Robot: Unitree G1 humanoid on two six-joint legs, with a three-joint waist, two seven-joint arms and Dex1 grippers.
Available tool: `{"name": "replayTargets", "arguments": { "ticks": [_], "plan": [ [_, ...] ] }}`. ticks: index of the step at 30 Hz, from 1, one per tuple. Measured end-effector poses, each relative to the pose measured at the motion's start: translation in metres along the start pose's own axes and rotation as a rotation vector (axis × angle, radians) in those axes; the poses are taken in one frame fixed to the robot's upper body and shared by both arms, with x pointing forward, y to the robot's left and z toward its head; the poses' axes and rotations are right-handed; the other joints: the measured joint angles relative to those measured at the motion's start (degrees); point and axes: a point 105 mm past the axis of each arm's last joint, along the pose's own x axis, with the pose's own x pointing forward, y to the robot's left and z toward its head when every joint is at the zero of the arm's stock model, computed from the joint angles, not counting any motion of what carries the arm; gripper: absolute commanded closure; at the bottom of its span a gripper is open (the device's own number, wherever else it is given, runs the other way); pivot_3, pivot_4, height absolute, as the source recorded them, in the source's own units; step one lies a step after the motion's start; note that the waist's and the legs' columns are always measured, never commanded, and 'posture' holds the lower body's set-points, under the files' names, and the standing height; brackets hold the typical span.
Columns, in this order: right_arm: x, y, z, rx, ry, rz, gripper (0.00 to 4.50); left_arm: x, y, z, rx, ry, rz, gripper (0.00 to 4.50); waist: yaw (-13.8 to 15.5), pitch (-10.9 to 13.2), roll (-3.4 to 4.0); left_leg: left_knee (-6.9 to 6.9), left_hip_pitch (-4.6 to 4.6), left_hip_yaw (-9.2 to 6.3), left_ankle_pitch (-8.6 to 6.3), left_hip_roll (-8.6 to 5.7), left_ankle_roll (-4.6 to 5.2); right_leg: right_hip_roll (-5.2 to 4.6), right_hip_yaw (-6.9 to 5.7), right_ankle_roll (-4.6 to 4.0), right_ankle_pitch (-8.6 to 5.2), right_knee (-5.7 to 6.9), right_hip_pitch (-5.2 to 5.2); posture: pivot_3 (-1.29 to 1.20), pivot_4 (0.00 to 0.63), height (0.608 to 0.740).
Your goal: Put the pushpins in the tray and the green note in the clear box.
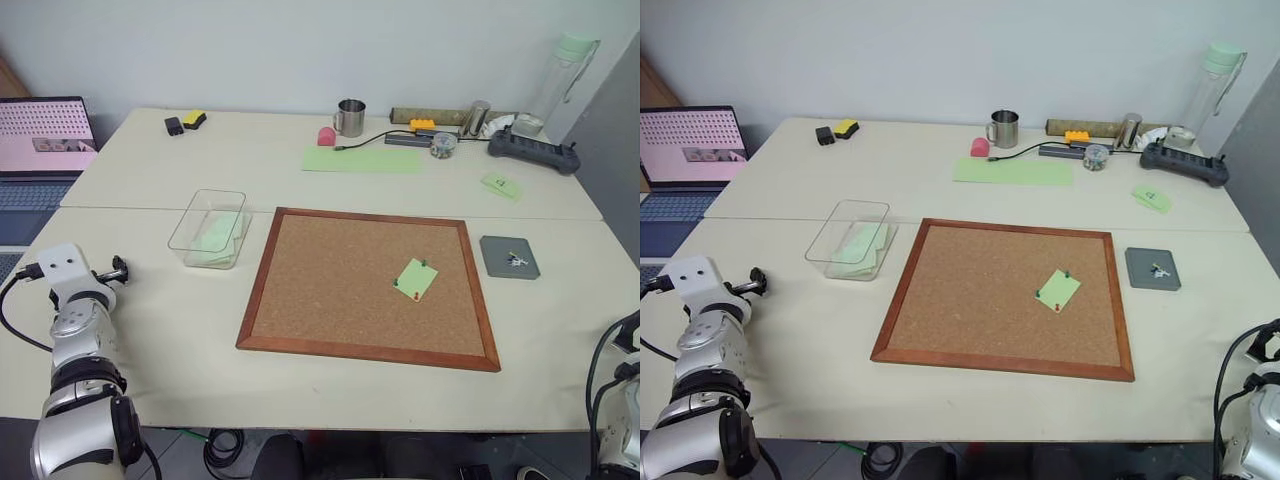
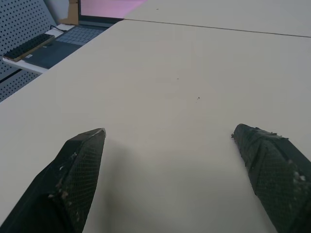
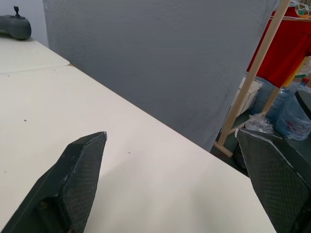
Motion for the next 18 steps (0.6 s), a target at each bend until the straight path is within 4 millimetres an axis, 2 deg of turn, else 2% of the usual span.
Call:
{"name": "replayTargets", "arguments": {
  "ticks": [18],
  "plan": [
    [-0.0039, -0.0010, -0.0068, 0.008, 0.021, -0.018, 0.03, 0.0007, -0.0011, 0.0079, 0.008, -0.017, 0.008, 0.00, -0.1, 0.0, -0.01, 0.01, 0.05, 0.01, 0.00, 0.00, 0.00, 0.01, 0.03, -0.01, 0.00, 0.08, 0.00, 0.00, 0.150, 0.740]
  ]
}}
